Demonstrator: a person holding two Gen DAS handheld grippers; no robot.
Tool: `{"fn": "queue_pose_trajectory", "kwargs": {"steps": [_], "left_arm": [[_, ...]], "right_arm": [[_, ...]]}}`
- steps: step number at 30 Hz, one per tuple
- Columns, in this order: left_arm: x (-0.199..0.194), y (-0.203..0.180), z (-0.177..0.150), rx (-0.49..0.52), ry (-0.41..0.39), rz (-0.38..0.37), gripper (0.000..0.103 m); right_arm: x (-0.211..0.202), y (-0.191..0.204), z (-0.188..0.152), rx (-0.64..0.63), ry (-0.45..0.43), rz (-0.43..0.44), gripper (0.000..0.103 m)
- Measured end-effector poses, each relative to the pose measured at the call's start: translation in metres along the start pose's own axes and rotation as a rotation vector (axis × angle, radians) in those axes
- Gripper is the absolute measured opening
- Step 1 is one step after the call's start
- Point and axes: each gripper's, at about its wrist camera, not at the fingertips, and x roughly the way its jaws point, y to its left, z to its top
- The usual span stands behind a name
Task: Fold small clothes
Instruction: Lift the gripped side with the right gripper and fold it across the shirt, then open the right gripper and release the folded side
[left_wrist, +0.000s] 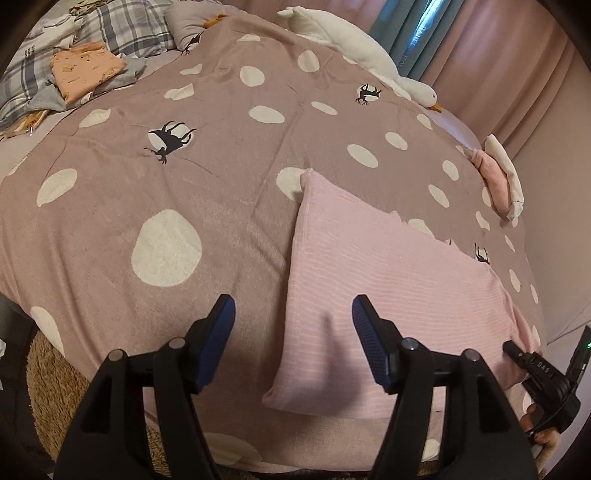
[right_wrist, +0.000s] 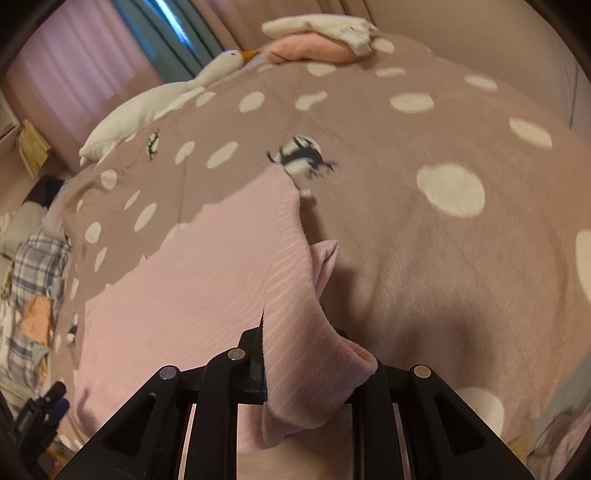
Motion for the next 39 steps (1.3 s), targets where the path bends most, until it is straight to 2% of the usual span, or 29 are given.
{"fn": "queue_pose_trajectory", "kwargs": {"steps": [4, 9, 14, 17, 21, 26, 30, 32, 34, 36, 38, 39], "left_arm": [[-0.001, 0.000, 0.003, 0.002, 0.000, 0.000, 0.066], [-0.005, 0.003, 0.007, 0.013, -0.015, 0.012, 0.068], [-0.008, 0.010, 0.012, -0.010, -0.023, 0.013, 0.068], [-0.009, 0.016, 0.014, -0.029, -0.024, 0.016, 0.068], [-0.011, 0.026, 0.015, -0.062, -0.022, 0.013, 0.068], [-0.013, 0.033, 0.015, -0.077, -0.017, 0.015, 0.068], [-0.016, 0.033, 0.016, -0.090, -0.025, -0.029, 0.068], [-0.019, 0.030, 0.017, -0.093, -0.028, -0.067, 0.077], [-0.022, 0.025, 0.020, -0.088, -0.028, -0.115, 0.081], [-0.022, 0.020, 0.023, -0.080, -0.016, -0.160, 0.081], [-0.020, 0.015, 0.025, -0.077, 0.012, -0.201, 0.082], [-0.018, 0.013, 0.026, -0.074, 0.029, -0.229, 0.082]], "right_arm": [[-0.012, 0.022, 0.009, -0.085, -0.050, 0.010, 0.019], [-0.024, 0.069, 0.018, -0.224, -0.102, 0.067, 0.019], [-0.023, 0.125, 0.009, -0.374, -0.097, 0.162, 0.019], [-0.013, 0.161, -0.006, -0.468, -0.058, 0.228, 0.019], [0.013, 0.191, -0.033, -0.559, 0.026, 0.259, 0.019], [0.051, 0.204, -0.063, -0.618, 0.151, 0.229, 0.019], [0.057, 0.201, -0.066, -0.623, 0.171, 0.228, 0.019], [0.055, 0.194, -0.059, -0.597, 0.185, 0.247, 0.026], [0.050, 0.184, -0.054, -0.555, 0.210, 0.272, 0.031], [0.042, 0.178, -0.054, -0.538, 0.218, 0.297, 0.044], [0.028, 0.168, -0.054, -0.517, 0.208, 0.338, 0.063], [0.023, 0.165, -0.055, -0.511, 0.201, 0.352, 0.066]]}}
